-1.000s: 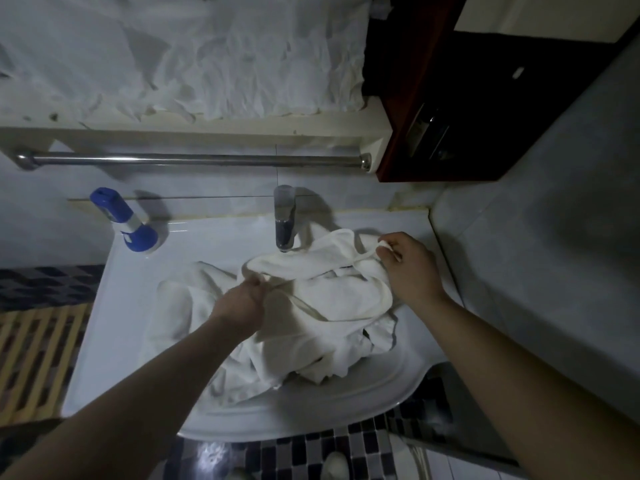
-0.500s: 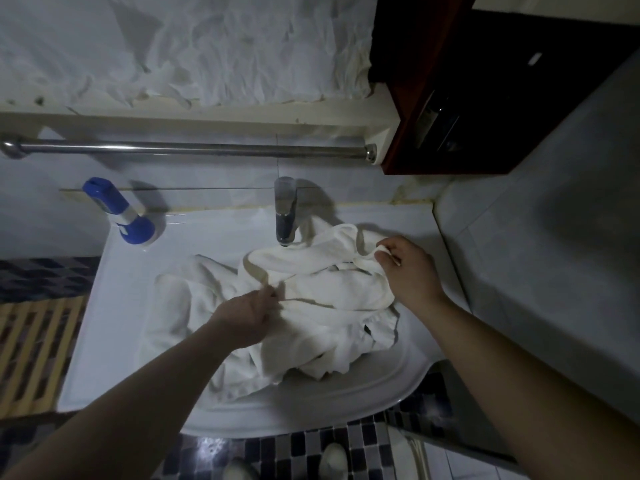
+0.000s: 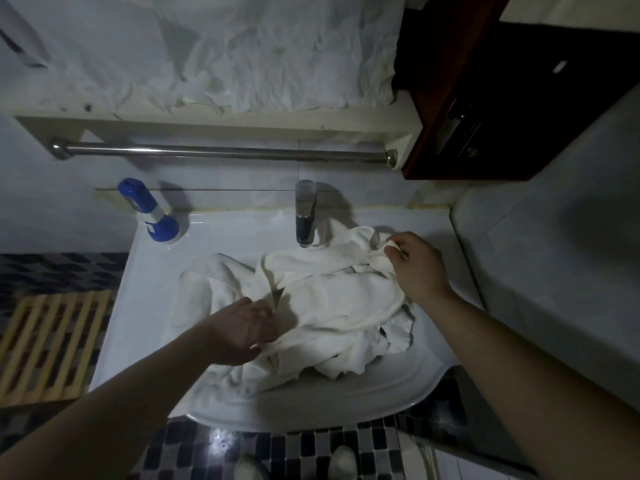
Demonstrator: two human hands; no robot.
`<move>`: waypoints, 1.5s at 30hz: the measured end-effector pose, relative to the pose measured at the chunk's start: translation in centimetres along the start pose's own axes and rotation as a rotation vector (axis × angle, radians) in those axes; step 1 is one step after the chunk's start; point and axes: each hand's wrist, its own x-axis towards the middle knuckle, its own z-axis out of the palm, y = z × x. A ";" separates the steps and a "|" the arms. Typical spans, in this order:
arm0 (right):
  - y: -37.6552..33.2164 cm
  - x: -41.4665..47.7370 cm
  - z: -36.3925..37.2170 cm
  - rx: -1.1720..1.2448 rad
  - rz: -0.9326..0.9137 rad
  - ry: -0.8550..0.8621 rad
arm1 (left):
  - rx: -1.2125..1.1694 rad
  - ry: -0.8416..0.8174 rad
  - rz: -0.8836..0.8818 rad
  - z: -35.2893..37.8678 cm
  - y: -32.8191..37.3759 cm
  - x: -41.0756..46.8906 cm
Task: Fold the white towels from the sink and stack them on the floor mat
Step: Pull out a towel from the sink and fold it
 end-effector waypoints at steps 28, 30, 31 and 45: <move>-3.5 -0.2 -1.2 0.041 0.022 0.115 | -0.660 0.239 -1.054 -1.2 -1.8 -5.3; -3.6 -0.3 -1.3 0.040 0.026 0.117 | -0.559 0.111 -1.047 -1.0 -2.0 -5.9; -3.7 -0.4 -1.4 0.040 0.027 0.118 | -0.511 0.053 -1.036 -0.9 -2.0 -6.2; -6.2 -0.7 -3.3 0.014 -0.038 0.220 | -1.079 0.805 -1.017 -6.6 0.1 -3.9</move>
